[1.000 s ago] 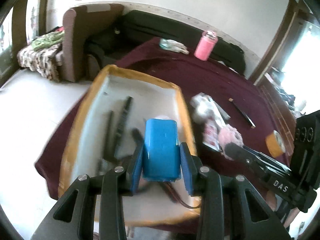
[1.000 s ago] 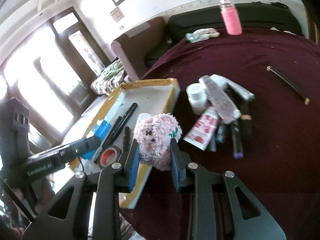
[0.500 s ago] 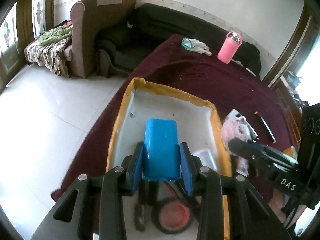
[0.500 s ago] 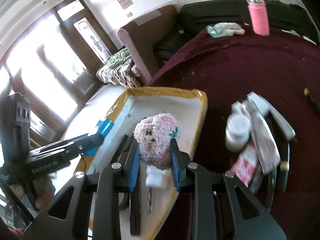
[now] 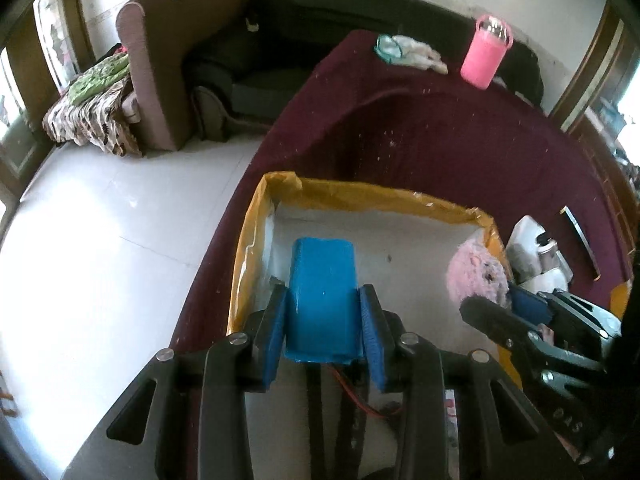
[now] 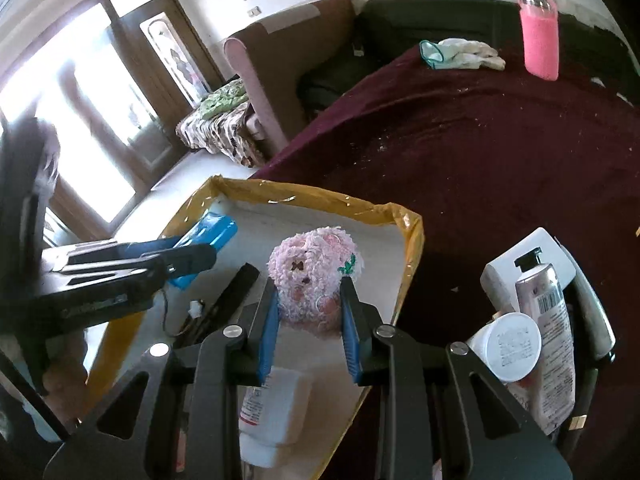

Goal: Organize objects
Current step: 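Carry the blue battery pack over the tray with the left tool while the right tool carries the toy, then open both tools to drop the toy and battery pack into the tray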

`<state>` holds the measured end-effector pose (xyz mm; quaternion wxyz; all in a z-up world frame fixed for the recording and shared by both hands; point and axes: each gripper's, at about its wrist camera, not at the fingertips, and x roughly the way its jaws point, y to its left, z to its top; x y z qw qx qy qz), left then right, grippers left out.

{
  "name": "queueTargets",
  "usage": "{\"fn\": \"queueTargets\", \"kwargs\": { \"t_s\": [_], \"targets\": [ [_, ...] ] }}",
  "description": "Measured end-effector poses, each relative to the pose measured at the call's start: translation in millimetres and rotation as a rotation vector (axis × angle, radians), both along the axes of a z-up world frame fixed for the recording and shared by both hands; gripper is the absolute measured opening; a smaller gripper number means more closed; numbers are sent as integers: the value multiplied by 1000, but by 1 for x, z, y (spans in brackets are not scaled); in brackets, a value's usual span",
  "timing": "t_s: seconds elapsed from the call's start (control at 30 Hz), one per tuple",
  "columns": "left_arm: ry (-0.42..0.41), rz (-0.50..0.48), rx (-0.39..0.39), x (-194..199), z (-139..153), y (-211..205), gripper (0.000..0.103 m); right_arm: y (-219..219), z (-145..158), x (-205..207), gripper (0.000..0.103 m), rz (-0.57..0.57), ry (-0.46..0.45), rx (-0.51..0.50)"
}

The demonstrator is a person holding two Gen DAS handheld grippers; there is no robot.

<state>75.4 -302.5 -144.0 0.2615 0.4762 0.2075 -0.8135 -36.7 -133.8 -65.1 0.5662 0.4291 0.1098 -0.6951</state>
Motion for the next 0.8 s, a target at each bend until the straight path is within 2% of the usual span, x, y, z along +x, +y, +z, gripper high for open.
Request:
{"fn": "queueTargets", "kwargs": {
  "t_s": [0.07, 0.2, 0.5, 0.67, 0.8],
  "targets": [
    [-43, 6, -2, -3, -7, -1, 31, -2, -3, 2, 26, 2, 8, 11],
    [-74, 5, -19, -8, -7, 2, 31, -7, -7, 9, 26, 7, 60, 40],
    [-185, 3, -60, -24, -14, 8, 31, -5, -9, 15, 26, 14, 83, 50],
    [-215, 13, -46, -28, -14, 6, 31, -6, -9, 19, 27, 15, 104, 65],
    [-208, 0, -42, -29, -13, 8, 32, -5, -9, 23, 29, 13, 111, 68]
  ]
}}
